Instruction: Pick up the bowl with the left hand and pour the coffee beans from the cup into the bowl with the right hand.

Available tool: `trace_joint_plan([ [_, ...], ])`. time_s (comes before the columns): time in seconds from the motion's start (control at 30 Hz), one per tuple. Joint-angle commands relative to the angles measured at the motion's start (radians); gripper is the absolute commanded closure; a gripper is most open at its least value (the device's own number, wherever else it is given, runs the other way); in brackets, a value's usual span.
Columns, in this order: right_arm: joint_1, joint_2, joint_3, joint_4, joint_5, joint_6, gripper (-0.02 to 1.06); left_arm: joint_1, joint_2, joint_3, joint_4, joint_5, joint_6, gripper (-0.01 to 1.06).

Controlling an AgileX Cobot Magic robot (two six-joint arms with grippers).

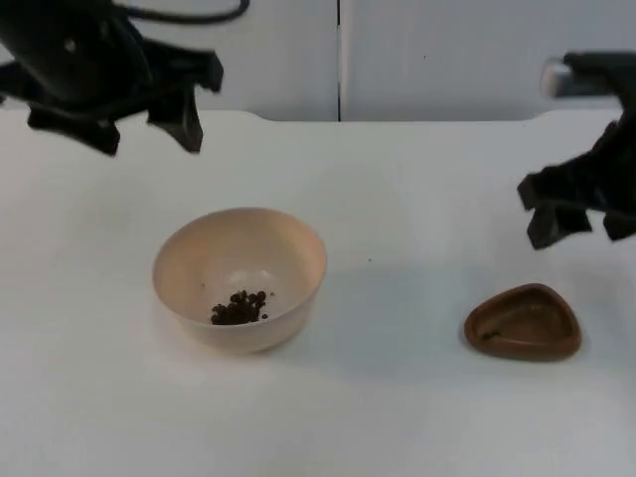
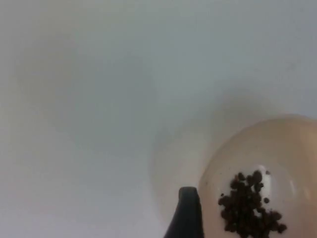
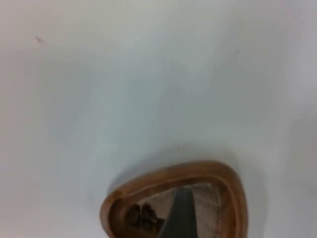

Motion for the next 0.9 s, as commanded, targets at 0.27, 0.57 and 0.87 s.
trace_joint_plan([
  [0.27, -0.003, -0.323, 0.004, -0.003, 0.085, -0.043, 0.38, 0.003, -0.257, -0.002, 0.002, 0.048, 0.002, 0.38],
  [0.57, -0.003, -0.496, 0.004, -0.003, 0.141, -0.064, 0.38, 0.003, -0.42, -0.002, 0.002, 0.067, 0.007, 0.38],
  [0.87, -0.003, -0.624, 0.004, -0.003, 0.185, -0.068, 0.38, 0.003, -0.548, -0.002, -0.051, 0.154, 0.118, 0.38],
])
